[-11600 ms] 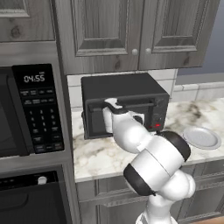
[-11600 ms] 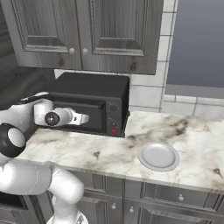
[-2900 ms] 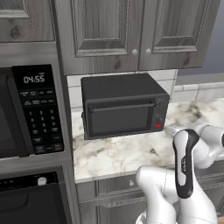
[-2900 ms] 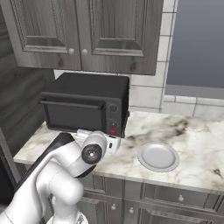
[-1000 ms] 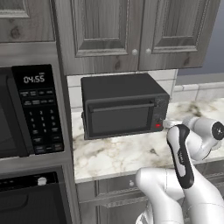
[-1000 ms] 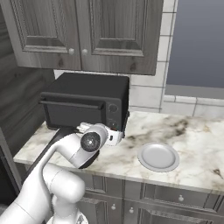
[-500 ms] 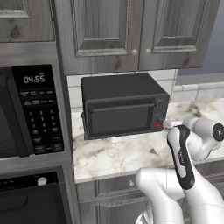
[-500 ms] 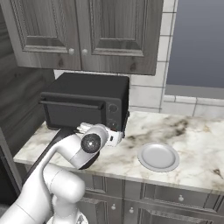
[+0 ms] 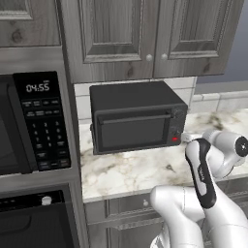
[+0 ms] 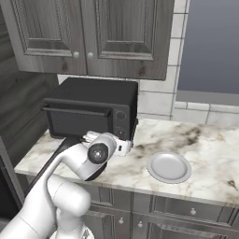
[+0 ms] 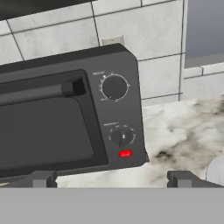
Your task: Pull the toaster oven rack outwards. Pick up the baguette from the plate and place it on the toaster oven rack. Close the toaster oven door fully and set the temperature to the lowest setting.
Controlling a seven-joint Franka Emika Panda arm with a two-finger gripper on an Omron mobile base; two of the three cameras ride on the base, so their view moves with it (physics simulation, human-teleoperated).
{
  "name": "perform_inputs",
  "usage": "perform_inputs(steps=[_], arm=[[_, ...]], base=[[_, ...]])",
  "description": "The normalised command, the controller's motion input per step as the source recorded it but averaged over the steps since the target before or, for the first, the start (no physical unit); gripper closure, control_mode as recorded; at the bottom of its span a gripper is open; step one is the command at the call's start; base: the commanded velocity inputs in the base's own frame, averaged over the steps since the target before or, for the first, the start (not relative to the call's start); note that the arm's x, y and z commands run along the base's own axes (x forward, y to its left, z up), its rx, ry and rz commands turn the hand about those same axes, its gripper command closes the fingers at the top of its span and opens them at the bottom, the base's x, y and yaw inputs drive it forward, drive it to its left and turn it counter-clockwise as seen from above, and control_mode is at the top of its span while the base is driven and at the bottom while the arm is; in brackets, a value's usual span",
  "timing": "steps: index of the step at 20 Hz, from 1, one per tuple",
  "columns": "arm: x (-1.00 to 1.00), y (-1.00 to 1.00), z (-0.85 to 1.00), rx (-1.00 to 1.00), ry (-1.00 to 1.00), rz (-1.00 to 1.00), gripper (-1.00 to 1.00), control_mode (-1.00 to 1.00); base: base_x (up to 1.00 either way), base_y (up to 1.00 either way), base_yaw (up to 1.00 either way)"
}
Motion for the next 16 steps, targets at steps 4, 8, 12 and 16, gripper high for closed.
perform_inputs(steps=[4, 8, 12, 16], arm=[[0.03, -0.06, 0.0, 0.0, -0.12, 0.0, -1.0, -1.0], [0.11, 0.02, -0.02, -0.01, -0.26, 0.0, -1.0, -1.0], [0.12, 0.01, -0.06, 0.0, -0.18, 0.0, -1.0, -1.0], [0.04, 0.01, -0.12, 0.0, -0.02, 0.0, -1.0, -1.0]], base=[[0.0, 0.0, 0.0], [0.0, 0.0, 0.0], [0.0, 0.0, 0.0], [0.0, 0.0, 0.0]])
